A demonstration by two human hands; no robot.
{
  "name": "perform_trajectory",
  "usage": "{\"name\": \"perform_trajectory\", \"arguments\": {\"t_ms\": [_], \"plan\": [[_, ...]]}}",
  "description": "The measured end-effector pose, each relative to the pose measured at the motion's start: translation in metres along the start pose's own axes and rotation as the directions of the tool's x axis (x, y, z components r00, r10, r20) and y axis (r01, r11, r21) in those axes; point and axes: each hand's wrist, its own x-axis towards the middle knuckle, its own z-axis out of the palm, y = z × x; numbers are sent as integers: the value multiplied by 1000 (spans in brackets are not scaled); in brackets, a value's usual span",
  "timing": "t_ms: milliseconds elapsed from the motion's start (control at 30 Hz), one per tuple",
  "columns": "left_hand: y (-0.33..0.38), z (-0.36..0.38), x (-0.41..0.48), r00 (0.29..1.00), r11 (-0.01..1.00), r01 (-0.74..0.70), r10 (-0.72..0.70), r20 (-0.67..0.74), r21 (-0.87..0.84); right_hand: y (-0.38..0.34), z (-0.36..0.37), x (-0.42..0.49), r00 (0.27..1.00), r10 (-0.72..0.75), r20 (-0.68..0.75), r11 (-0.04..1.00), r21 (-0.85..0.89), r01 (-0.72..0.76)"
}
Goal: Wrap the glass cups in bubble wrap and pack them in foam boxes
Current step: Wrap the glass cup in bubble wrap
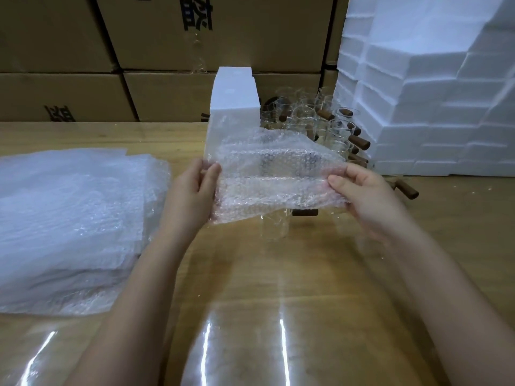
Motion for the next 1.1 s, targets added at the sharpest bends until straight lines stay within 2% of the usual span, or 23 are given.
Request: {"name": "perform_trajectory", "arguments": {"t_ms": [100,167,233,300,367,467,567,633,667,733,800,867,900,967,1100], "plan": [[2,-1,-2,999,999,-50,50,-21,3,-2,-3,0,998,9,59,998,58,-13],[5,-2,-2,998,998,-58,57,-34,-16,-4,-6,-1,999,-10,47,998,70,7],[8,-5,-1,998,999,-25,24,-56,-27,-7,-10,-2,998,-55,-24,995,78,57],[12,-10,-1,995,1000,-25,24,-96,-8,-13,-11,-3,972,-148,-182,985,56,161],[23,-14,-2,991,995,-79,71,-116,-63,-20,-11,-5,877,-303,-373,932,79,355],[44,-15,-8,993,973,-118,110,-52,-201,-29,-8,-10,678,-434,-594,796,100,597],[59,-14,-14,986,936,-103,142,92,-337,-35,-6,-15,536,-541,-648,738,-59,672],[64,-13,-16,967,920,-57,147,206,-388,-35,-3,-19,498,-673,-547,688,-217,692],[65,-12,-17,952,921,-32,146,268,-389,-35,0,-21,488,-749,-449,646,-330,688],[63,-11,-17,903,938,0,149,403,-347,-34,3,-23,476,-863,-169,478,-577,662],[59,-12,-16,823,975,-5,130,553,-222,-33,6,-24,505,-856,105,296,-703,647],[56,-12,-17,745,996,-70,84,662,-48,-32,10,-23,550,-776,307,149,-758,635],[54,-12,-17,724,994,-106,61,687,23,-30,12,-22,566,-735,374,100,-766,635],[52,-11,-17,709,979,-146,4,706,140,-25,16,-22,587,-672,452,81,-743,665],[48,-10,-16,681,937,-146,-138,720,318,-16,21,-22,578,-674,460,86,-728,680]]}}
